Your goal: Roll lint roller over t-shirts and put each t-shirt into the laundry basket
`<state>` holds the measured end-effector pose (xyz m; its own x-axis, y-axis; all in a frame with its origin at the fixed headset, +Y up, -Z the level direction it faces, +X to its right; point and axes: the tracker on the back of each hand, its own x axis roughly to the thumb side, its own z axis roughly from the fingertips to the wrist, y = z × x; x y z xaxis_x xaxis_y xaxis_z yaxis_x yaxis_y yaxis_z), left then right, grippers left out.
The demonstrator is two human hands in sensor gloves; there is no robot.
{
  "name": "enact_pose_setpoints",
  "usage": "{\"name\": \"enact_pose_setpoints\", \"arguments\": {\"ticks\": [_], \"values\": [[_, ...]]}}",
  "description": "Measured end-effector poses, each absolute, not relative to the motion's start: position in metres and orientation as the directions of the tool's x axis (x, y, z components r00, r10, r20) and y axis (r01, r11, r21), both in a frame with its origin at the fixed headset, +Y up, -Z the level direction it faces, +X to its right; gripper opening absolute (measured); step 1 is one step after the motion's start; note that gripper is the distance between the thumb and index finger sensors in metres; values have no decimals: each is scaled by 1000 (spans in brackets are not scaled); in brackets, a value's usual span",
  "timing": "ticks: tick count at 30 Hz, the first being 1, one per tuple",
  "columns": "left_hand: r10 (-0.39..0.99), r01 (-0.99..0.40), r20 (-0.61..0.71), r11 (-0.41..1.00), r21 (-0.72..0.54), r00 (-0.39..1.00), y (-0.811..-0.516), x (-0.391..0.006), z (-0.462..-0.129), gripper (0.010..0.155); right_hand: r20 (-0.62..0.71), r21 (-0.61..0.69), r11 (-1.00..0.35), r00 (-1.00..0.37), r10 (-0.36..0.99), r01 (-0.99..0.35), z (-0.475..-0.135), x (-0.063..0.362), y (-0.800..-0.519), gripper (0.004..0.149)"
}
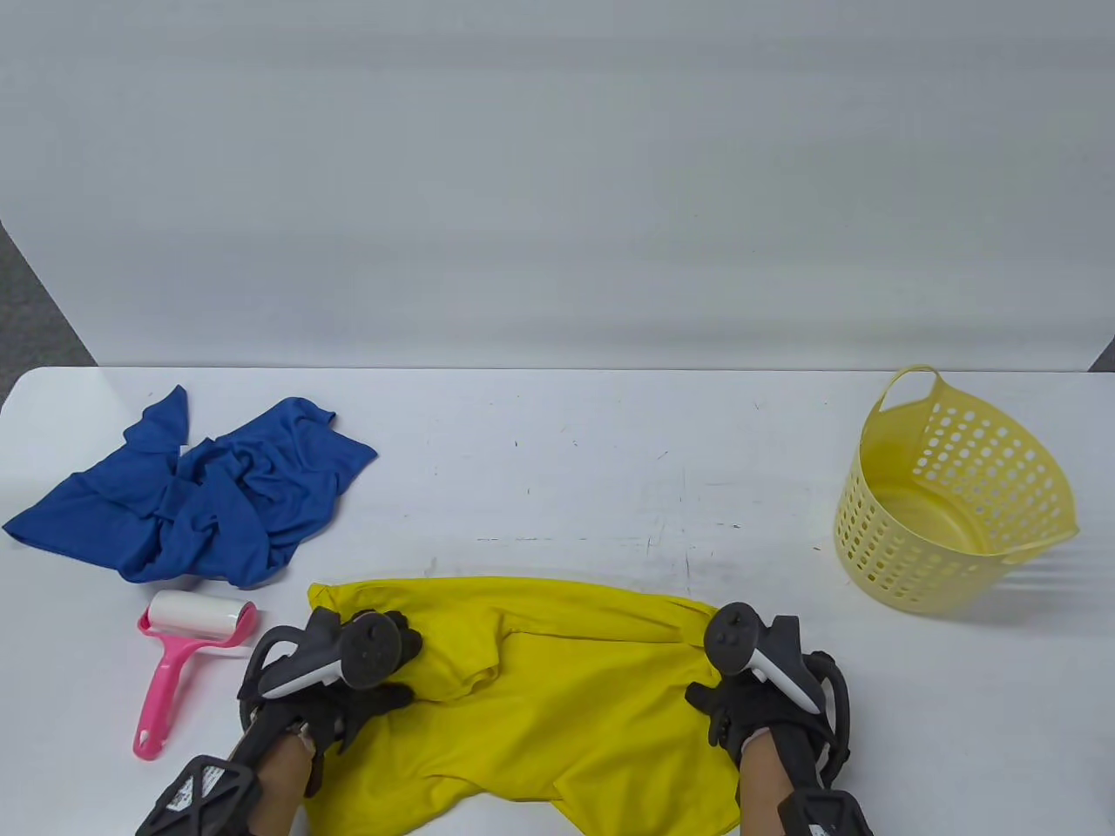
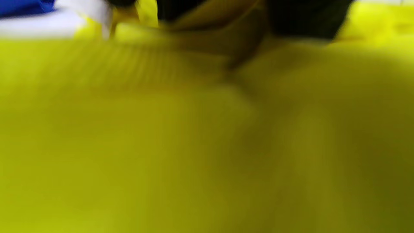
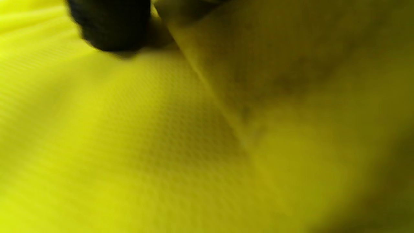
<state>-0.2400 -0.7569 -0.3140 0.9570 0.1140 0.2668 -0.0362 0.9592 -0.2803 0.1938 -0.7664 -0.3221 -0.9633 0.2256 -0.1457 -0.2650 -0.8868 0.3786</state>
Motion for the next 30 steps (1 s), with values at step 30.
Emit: {"name": "enact_pose_setpoints", "arguments": {"ticks": [30], "values": [[113,-114,144,993,0,983,-745,-250,-305,49,-113,-108,-975,-972,207,-195,-305,198,-715,52]]}}
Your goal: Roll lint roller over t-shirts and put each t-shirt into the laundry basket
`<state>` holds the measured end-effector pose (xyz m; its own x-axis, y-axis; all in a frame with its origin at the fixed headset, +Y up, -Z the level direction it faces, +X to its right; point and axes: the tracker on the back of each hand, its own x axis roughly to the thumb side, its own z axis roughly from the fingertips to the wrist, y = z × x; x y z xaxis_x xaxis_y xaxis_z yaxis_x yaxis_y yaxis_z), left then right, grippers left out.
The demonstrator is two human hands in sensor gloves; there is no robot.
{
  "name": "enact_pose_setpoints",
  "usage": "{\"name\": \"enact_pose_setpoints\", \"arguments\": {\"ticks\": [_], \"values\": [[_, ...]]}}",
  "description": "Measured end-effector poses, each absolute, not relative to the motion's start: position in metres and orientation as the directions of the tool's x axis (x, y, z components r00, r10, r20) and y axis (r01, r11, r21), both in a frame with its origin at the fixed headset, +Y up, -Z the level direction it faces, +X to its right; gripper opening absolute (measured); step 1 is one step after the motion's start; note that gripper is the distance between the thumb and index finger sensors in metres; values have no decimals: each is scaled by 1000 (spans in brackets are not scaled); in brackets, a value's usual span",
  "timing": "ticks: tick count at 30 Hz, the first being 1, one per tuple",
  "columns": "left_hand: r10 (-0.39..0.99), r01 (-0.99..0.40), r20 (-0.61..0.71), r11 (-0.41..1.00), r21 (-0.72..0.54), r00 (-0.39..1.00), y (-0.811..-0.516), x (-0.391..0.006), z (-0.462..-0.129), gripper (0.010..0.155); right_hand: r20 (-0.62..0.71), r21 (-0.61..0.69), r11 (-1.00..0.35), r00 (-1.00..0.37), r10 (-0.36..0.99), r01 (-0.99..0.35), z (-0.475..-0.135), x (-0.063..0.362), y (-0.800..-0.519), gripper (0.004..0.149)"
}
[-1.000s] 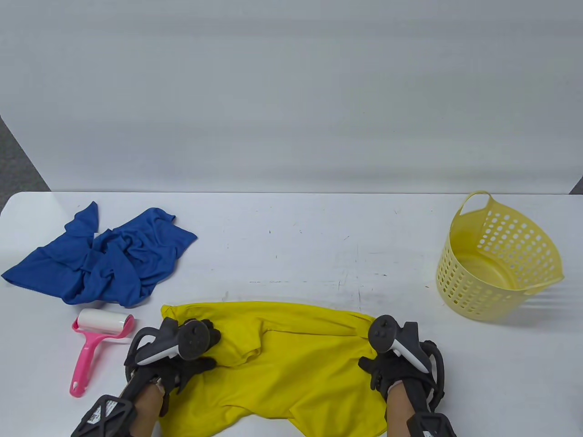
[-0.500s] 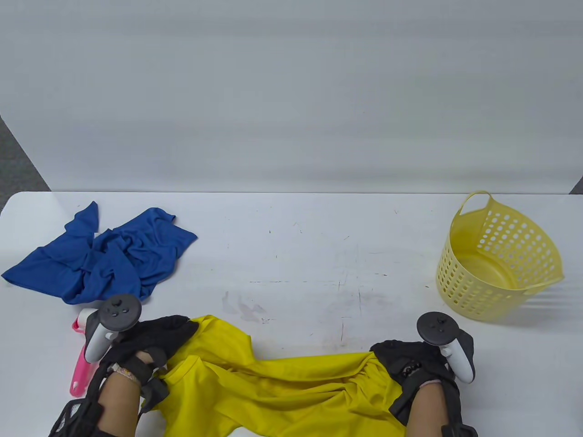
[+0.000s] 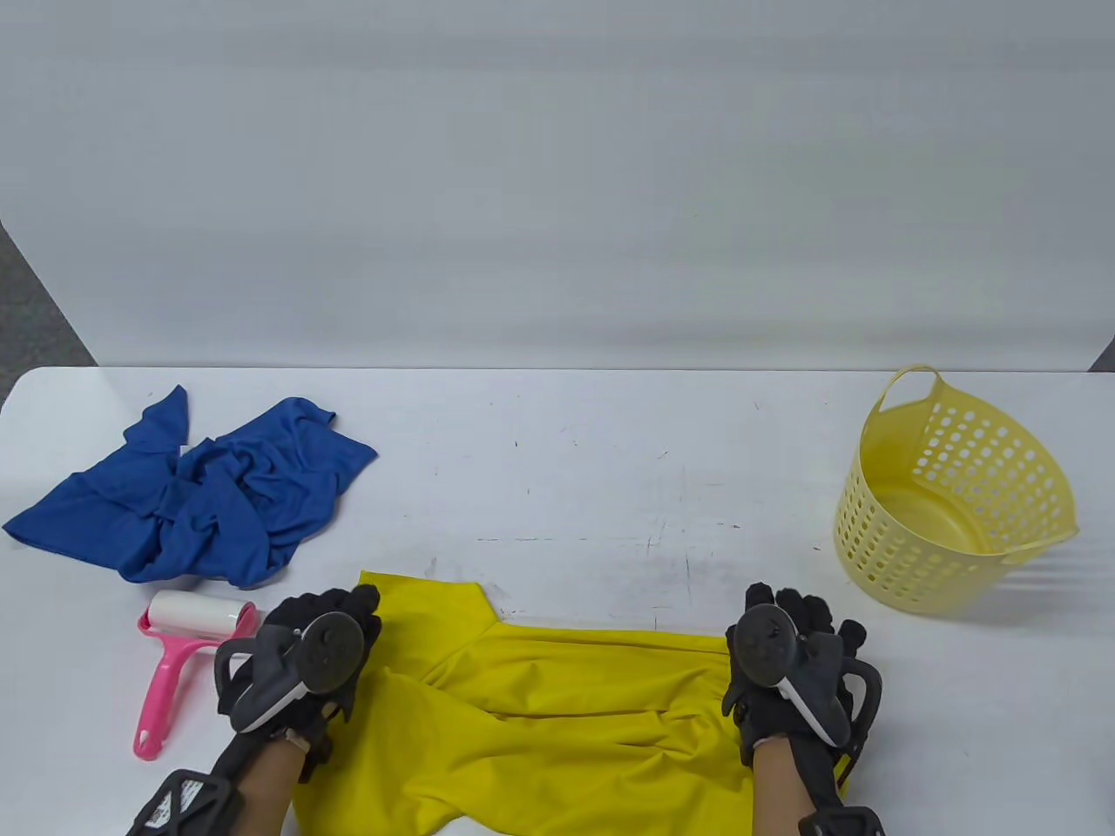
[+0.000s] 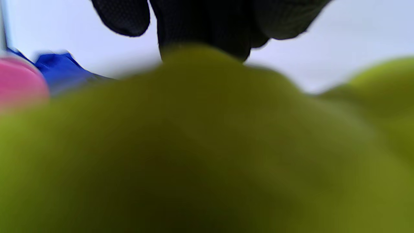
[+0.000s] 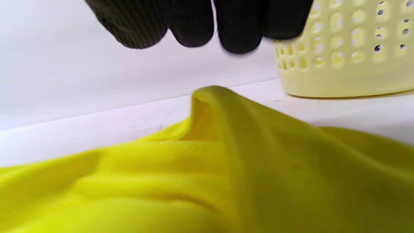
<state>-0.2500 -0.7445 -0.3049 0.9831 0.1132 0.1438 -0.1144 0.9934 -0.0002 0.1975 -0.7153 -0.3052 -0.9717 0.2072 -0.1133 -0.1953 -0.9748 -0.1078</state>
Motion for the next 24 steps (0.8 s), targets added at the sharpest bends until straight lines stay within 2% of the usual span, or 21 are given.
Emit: {"name": "enact_pose_setpoints", "arguments": {"ticks": [1,3,5,6,7,8,9,10,13,14,16,17,18,19,20,21,23,24], "values": [[105,-100,153,994,-36,983,-748,-246,-307,56,-107,-94,-975,-972,209,-200,-305,196,-715,51],[48,-17,156,981,-196,987,-759,-237,-314,74,-91,-85,-980,-978,190,-182,-305,193,-713,51],[-44,91,124,911,-403,991,-776,-232,-320,85,-103,-28,-989,-984,147,-145,-305,194,-713,58],[-44,91,118,900,-426,992,-779,-234,-321,90,-101,32,-990,-986,134,-137,-305,196,-715,64],[-18,65,115,905,-421,993,-779,-237,-322,92,-83,230,-964,-990,115,-131,-305,200,-721,77],[2,56,130,896,-440,992,-778,-242,-325,94,-104,445,-884,-989,109,-144,-304,206,-730,85],[-11,66,122,889,-453,992,-778,-245,-327,95,-144,467,-869,-984,108,-164,-301,210,-734,87],[-37,77,97,889,-452,995,-777,-252,-328,95,-169,402,-890,-973,157,-213,-302,216,-742,87],[-31,56,62,887,-459,998,-778,-266,-328,95,-263,435,-868,-956,131,-239,-305,230,-749,83],[-45,64,53,887,-457,998,-777,-268,-327,95,-268,417,-876,-954,138,-244,-306,232,-750,77],[-63,78,48,893,-443,997,-776,-269,-325,93,-291,359,-907,-950,114,-219,-310,237,-748,52],[-71,84,46,897,-435,996,-776,-267,-324,93,-322,231,-953,-940,114,-195,-310,242,-742,48],[-79,90,45,900,-427,996,-776,-266,-323,92,-352,104,-978,-927,133,-180,-308,246,-738,50],[-91,101,44,909,-405,995,-775,-264,-323,92,-388,-139,-980,-902,188,-144,-303,251,-729,53],[-100,110,44,918,-381,994,-774,-262,-322,91,-391,-280,-954,-895,215,-107,-298,254,-724,58],[-112,120,43,936,-331,993,-771,-259,-321,89,-378,-346,-935,-901,214,-77,-297,257,-718,63],[-131,136,38,966,-221,991,-763,-253,-317,83,-413,-330,-944,-897,159,-16,-290,256,-709,71],[-130,134,37,974,-184,991,-760,-251,-316,80,-385,-361,-933,-910,151,-2,-289,253,-706,71]]}}
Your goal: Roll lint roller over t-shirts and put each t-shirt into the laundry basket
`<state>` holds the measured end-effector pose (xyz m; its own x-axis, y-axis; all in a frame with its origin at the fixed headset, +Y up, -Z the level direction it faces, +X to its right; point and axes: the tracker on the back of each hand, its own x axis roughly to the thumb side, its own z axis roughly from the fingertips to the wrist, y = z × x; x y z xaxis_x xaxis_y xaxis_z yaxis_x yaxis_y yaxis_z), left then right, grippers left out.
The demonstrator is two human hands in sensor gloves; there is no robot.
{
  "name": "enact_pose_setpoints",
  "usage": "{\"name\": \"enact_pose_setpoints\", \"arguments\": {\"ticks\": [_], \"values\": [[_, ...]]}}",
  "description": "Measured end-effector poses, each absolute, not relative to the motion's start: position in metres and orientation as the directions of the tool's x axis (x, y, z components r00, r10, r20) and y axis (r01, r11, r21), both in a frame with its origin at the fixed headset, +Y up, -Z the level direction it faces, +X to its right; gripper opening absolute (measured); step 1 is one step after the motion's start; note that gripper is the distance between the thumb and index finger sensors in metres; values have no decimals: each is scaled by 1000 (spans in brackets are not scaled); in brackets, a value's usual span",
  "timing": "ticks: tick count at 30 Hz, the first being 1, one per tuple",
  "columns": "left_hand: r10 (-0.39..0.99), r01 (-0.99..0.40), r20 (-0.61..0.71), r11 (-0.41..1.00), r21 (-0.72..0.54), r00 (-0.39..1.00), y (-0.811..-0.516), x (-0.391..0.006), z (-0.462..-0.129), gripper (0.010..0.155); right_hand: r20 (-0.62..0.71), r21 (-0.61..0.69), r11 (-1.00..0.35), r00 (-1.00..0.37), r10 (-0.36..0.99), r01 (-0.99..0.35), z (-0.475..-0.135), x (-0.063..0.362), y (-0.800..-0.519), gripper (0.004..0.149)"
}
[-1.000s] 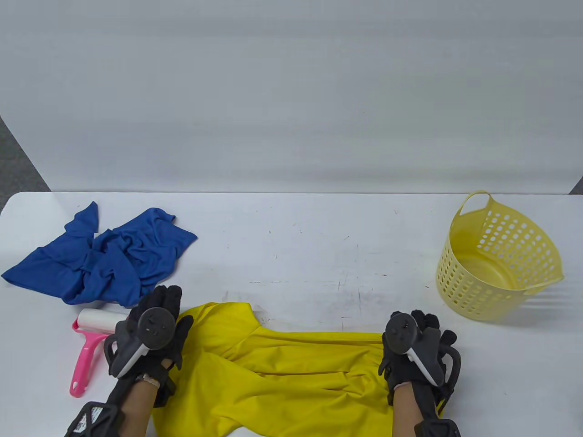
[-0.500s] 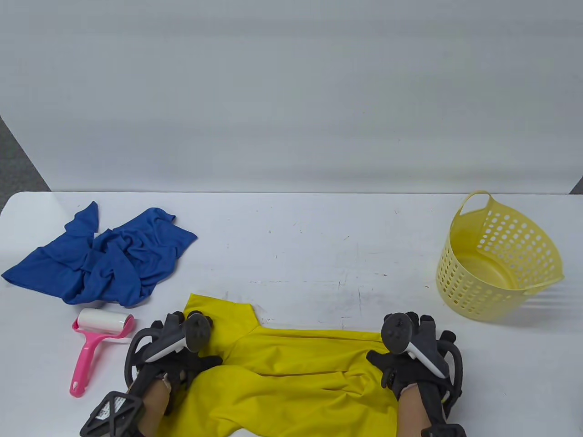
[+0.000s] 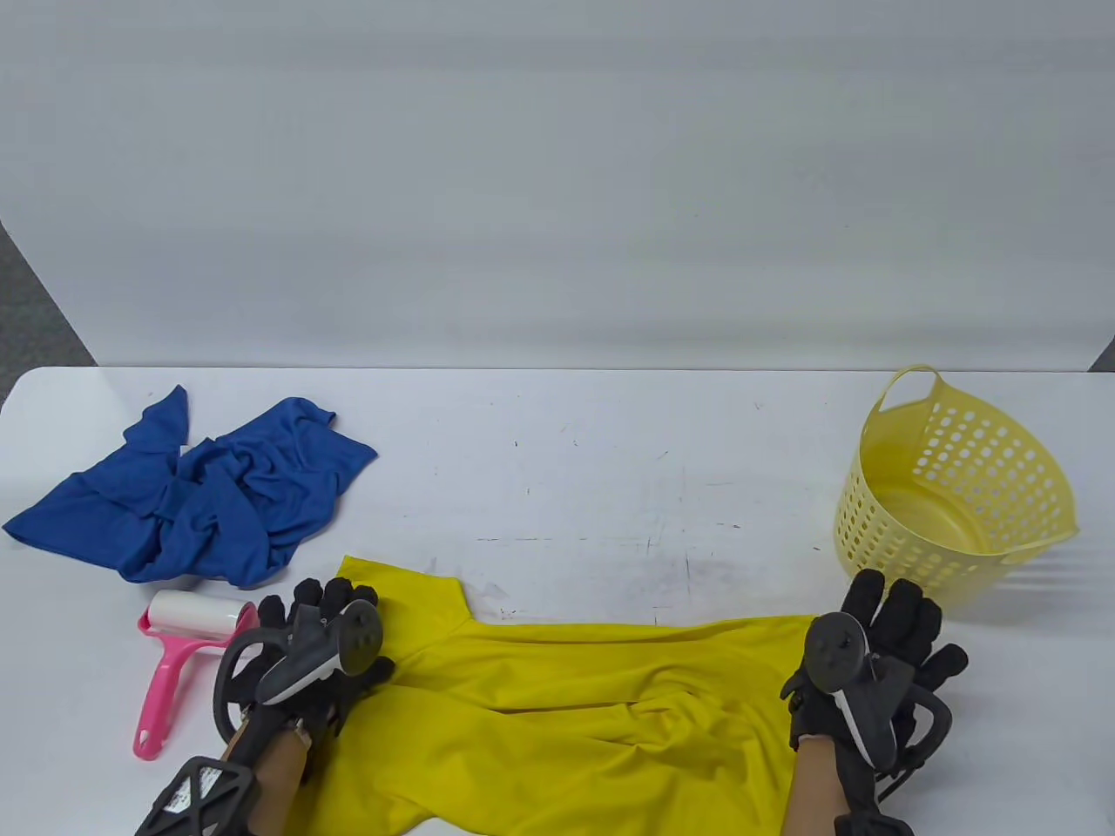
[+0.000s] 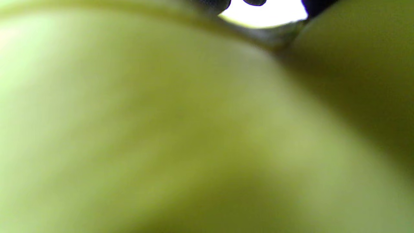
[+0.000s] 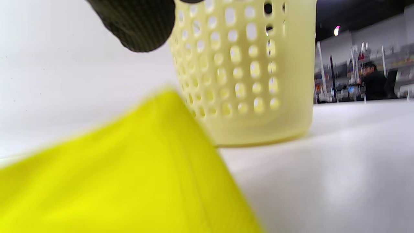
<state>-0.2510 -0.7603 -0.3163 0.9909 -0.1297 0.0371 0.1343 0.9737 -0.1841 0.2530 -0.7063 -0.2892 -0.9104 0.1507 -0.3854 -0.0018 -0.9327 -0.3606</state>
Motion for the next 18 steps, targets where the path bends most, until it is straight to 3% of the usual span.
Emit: {"name": "enact_pose_setpoints", "arguments": {"ticks": [2,3,5,8,9,11,13,14,15,17,18], "values": [[-86,93,58,988,-124,995,-754,-244,-313,71,-279,-363,-929,-944,175,-65,-292,241,-701,59],[-61,70,80,991,-110,995,-751,-240,-312,65,-230,-323,-938,-951,205,-125,-295,232,-701,49],[-45,59,125,992,-110,991,-750,-232,-309,60,-143,-204,-953,-957,253,-222,-302,214,-705,41],[-91,131,189,969,-207,978,-759,-219,-308,71,-8,109,-951,-957,289,-288,-314,181,-728,40],[-109,155,189,957,-246,976,-762,-218,-309,77,10,122,-954,-961,277,-274,-315,175,-735,41],[-116,187,210,913,-363,971,-774,-217,-312,88,51,174,-976,-989,142,-131,-321,163,-755,48],[-57,133,192,903,-409,980,-780,-223,-316,93,54,369,-929,-997,46,-23,-324,161,-772,65],[-21,98,182,899,-427,983,-781,-226,-318,94,30,452,-891,-998,57,-38,-325,164,-775,68],[19,54,154,887,-458,988,-783,-232,-321,96,-29,524,-840,-988,149,-142,-326,169,-777,74],[32,24,108,875,-483,994,-785,-239,-325,99,-136,544,-798,-966,221,-259,-326,178,-781,89],[23,17,78,879,-477,997,-786,-243,-327,100,-148,566,-790,-971,186,-238,-326,184,-782,93]]}}
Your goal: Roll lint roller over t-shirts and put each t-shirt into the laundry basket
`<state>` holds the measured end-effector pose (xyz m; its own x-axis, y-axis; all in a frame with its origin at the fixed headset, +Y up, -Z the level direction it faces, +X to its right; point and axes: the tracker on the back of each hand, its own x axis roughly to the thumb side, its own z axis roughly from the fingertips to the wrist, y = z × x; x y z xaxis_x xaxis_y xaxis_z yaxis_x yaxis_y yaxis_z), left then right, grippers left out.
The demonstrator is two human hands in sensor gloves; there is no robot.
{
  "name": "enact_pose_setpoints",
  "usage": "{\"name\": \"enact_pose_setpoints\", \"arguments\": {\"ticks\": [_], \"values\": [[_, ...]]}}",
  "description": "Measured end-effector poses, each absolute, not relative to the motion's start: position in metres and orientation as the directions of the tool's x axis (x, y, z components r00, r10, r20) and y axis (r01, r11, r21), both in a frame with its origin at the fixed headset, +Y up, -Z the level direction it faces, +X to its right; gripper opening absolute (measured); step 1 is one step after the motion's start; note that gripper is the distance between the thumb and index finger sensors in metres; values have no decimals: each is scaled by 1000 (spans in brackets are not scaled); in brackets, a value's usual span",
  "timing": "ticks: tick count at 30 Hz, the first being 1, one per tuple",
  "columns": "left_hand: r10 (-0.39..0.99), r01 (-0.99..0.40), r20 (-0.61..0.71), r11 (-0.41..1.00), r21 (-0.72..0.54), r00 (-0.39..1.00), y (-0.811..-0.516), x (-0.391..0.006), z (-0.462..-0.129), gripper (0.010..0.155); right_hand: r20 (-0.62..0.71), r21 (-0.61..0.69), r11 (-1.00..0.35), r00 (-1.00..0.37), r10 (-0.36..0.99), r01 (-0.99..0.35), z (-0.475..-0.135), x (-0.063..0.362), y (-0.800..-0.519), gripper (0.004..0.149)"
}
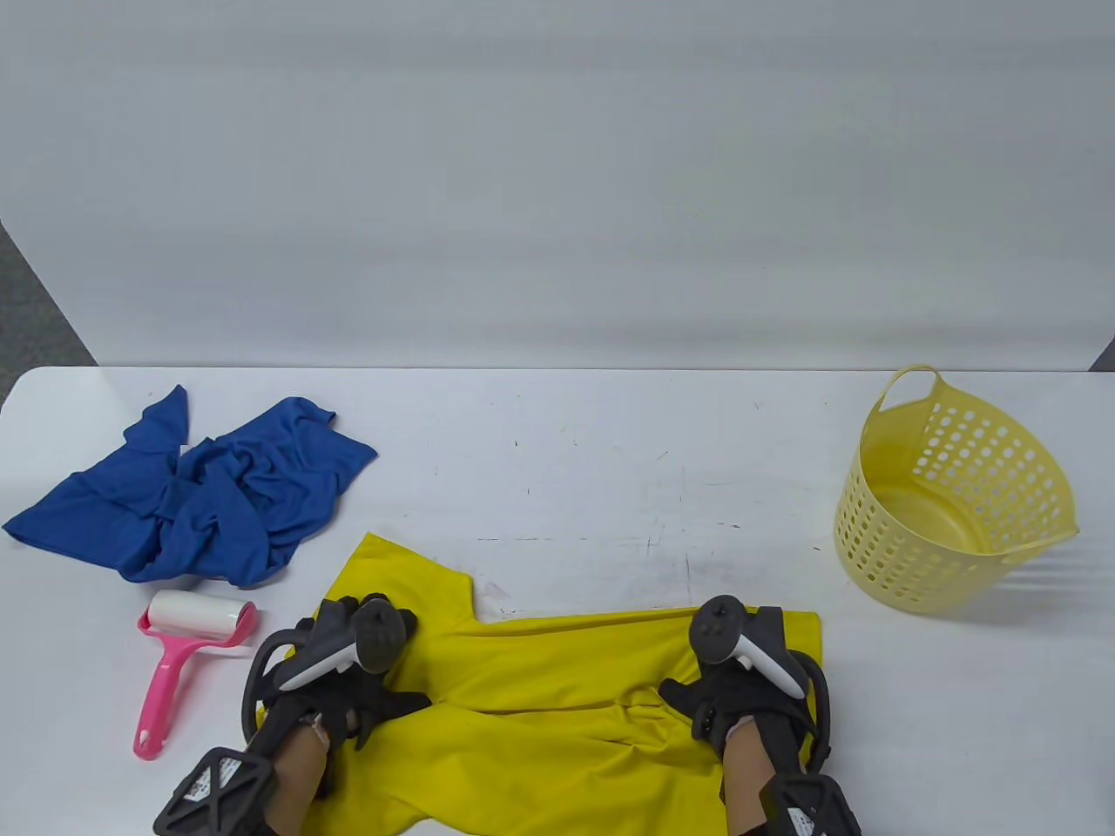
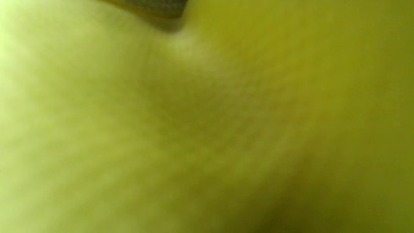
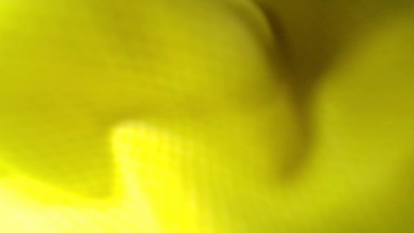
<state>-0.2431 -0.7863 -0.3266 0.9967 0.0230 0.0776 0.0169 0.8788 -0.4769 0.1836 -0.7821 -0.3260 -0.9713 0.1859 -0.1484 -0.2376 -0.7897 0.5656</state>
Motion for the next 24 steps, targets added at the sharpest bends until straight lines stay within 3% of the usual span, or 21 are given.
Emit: {"name": "enact_pose_setpoints", "arguments": {"ticks": [5,8,10,12,14,17,20,22,24], "values": [[-3,-6,-19,884,-467,1000,-789,-246,-328,108,-164,507,-846,-982,94,-165,-324,188,-775,95],[-27,33,25,959,-280,999,-760,-240,-316,101,-85,192,-980,-996,32,-48,-316,176,-741,84],[-2,17,89,985,-170,996,-735,-233,-304,87,-13,89,-993,-997,72,-73,-306,159,-715,72],[27,6,163,980,-200,986,-721,-224,-295,65,4,194,-973,-992,129,-125,-294,141,-703,63],[19,52,182,926,-374,983,-724,-214,-288,62,29,379,-919,-991,128,-108,-284,124,-705,66],[3,90,202,889,-449,979,-744,-204,-284,79,47,509,-857,-992,118,-78,-282,109,-732,69],[-35,137,242,897,-420,970,-744,-193,-280,96,43,496,-865,-998,-56,70,-289,105,-743,74],[-17,143,255,863,-485,967,-759,-188,-284,104,45,522,-850,-998,-48,64,-293,106,-755,84],[-95,213,270,867,-451,958,-767,-186,-290,108,56,544,-835,-996,-63,83,-300,111,-766,88]]}}
